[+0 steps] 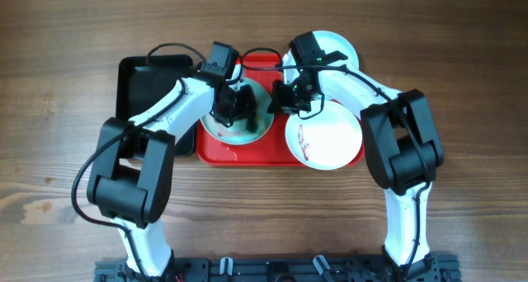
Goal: Clean dirty plates on tray and stack at the side
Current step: 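Continue scrubbing the plate's sauce smear with the left-held sponge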
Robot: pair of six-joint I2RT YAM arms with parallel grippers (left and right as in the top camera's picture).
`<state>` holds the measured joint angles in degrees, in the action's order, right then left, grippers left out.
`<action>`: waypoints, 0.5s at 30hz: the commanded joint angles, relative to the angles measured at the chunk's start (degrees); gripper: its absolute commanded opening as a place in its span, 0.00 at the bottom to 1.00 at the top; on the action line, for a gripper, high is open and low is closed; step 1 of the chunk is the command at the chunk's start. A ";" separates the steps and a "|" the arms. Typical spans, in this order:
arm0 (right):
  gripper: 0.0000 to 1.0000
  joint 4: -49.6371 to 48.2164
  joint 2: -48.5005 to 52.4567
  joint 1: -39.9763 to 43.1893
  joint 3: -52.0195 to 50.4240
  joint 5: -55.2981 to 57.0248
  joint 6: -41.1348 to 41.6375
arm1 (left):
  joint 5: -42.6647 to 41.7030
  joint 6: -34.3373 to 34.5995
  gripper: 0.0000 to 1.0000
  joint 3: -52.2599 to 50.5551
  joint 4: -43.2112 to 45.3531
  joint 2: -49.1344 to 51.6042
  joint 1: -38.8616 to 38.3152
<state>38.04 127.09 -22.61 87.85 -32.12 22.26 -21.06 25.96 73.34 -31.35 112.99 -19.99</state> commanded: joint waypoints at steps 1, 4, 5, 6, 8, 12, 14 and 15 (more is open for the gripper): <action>0.04 -0.09 1.97 0.02 -0.24 0.11 0.44 | 3.21 -0.52 0.04 -0.26 4.83 0.83 -0.48; 0.04 -0.20 1.97 0.02 -0.24 0.33 0.46 | 15.21 3.17 0.04 -0.26 5.90 0.83 -0.48; 0.04 -0.28 1.97 0.02 -0.24 0.33 0.46 | 21.73 4.68 0.04 -0.26 5.66 0.92 -0.48; 0.04 -0.31 1.97 0.02 -0.24 0.33 0.46 | 25.70 5.68 0.04 -0.26 5.38 1.05 -0.48; 0.04 -0.33 1.97 0.02 -0.24 0.33 0.46 | 31.28 7.82 0.04 -0.26 4.04 1.20 -0.48; 0.05 -0.50 1.97 0.02 -0.24 0.35 0.44 | 35.67 12.55 0.04 -0.26 -2.16 1.20 -0.48; 0.05 -0.52 1.97 0.02 -0.24 0.35 0.44 | 34.45 13.57 0.04 -0.26 -6.95 1.20 -0.50; 0.05 -0.52 1.97 0.02 -0.24 0.35 0.44 | 32.79 13.55 0.04 -0.26 -9.16 1.20 -0.52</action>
<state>37.65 127.09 -22.61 87.85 -32.14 22.61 7.25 35.62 73.54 -34.79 113.03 -20.21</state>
